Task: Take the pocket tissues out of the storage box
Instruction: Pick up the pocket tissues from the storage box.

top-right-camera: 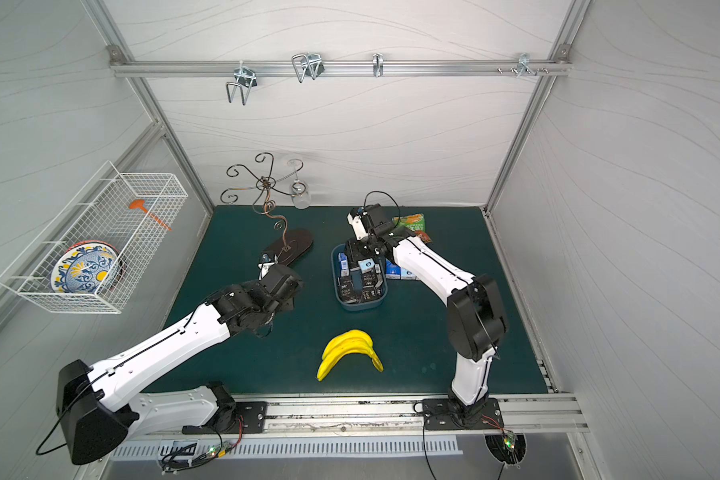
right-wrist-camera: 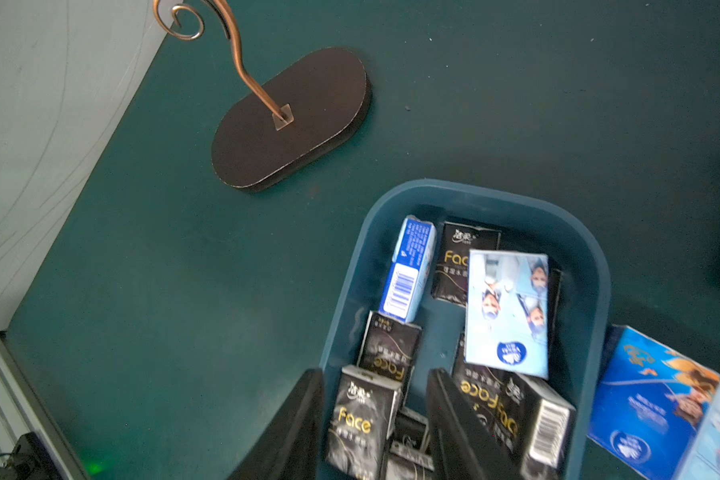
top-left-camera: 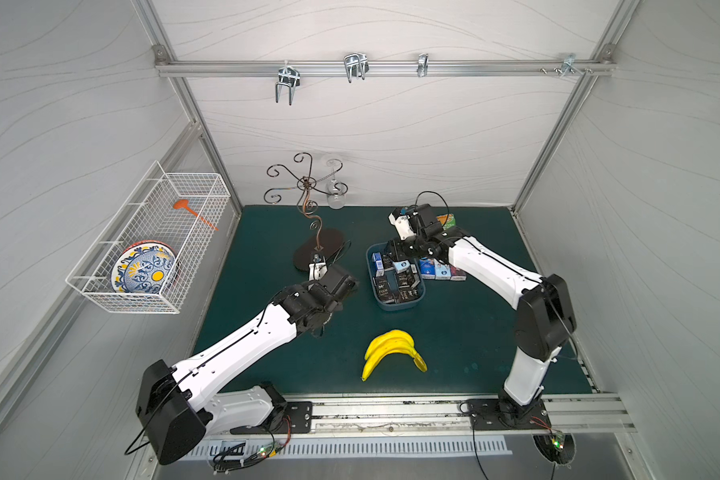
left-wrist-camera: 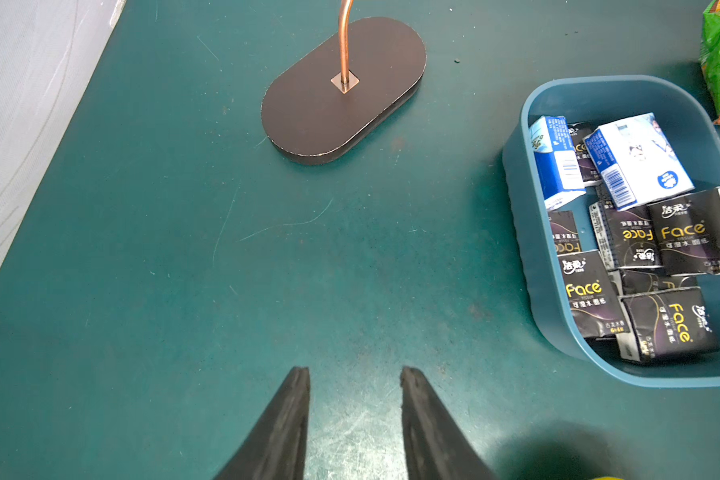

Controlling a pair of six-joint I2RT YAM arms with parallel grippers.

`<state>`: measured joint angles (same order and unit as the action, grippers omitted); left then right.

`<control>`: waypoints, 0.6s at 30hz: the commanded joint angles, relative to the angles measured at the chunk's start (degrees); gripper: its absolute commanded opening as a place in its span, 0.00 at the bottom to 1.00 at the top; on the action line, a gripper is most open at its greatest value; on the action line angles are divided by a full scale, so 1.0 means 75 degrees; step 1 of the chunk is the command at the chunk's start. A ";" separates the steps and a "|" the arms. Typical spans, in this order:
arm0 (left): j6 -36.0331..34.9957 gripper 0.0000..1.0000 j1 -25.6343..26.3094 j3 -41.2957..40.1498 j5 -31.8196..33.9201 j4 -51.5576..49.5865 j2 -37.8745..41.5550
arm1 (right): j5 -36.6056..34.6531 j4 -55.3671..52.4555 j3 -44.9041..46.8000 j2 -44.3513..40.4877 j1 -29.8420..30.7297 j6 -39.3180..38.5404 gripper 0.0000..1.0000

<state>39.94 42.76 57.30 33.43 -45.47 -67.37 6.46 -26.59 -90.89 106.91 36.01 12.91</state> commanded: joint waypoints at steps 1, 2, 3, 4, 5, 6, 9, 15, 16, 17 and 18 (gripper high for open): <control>0.0100 0.41 0.0025 0.0025 0.0107 -0.0077 0.0257 | -0.0143 -0.0221 -0.0337 0.0746 0.0108 0.0286 0.47; 0.0100 0.41 0.0023 0.0013 0.0113 -0.0076 0.0281 | -0.0158 -0.0205 -0.0408 0.0895 0.0115 0.0346 0.47; 0.0089 0.41 0.0018 -0.0005 0.0113 -0.0077 0.0308 | -0.0170 -0.0188 -0.0493 0.1040 0.0109 0.0394 0.48; 0.0079 0.41 0.0017 -0.0021 0.0113 -0.0067 0.0333 | -0.0159 -0.0154 -0.0555 0.1168 0.0113 0.0443 0.48; 0.0072 0.41 0.0017 -0.0031 0.0113 -0.0064 0.0346 | -0.0152 -0.0124 -0.0621 0.1274 0.0109 0.0467 0.48; 0.0063 0.41 0.0016 -0.0045 0.0114 -0.0066 0.0368 | -0.0129 -0.0080 -0.0680 0.1396 0.0109 0.0510 0.48; 0.0053 0.41 0.0017 -0.0058 0.0125 -0.0089 0.0399 | 0.0007 -0.0020 -0.0849 0.1684 0.0112 0.0618 0.48; 0.0053 0.41 0.0017 -0.0093 0.0150 -0.0110 0.0445 | 0.0188 0.0199 -0.0966 0.1962 0.0155 0.0845 0.48; 0.0051 0.41 0.0017 -0.0083 0.0155 -0.0121 0.0443 | 0.0189 0.0173 -0.1008 0.2006 0.0166 0.0847 0.48; 0.0053 0.41 0.0017 -0.0081 0.0160 -0.0135 0.0458 | 0.0190 0.0110 -0.1073 0.2093 0.0167 0.0855 0.48; 0.0065 0.41 0.0016 -0.0081 0.0159 -0.0145 0.0472 | 0.0184 0.0035 -0.1142 0.2195 0.0168 0.0857 0.48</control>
<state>39.94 42.76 56.45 33.67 -46.46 -64.95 6.94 -25.98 -97.62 121.27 36.75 18.41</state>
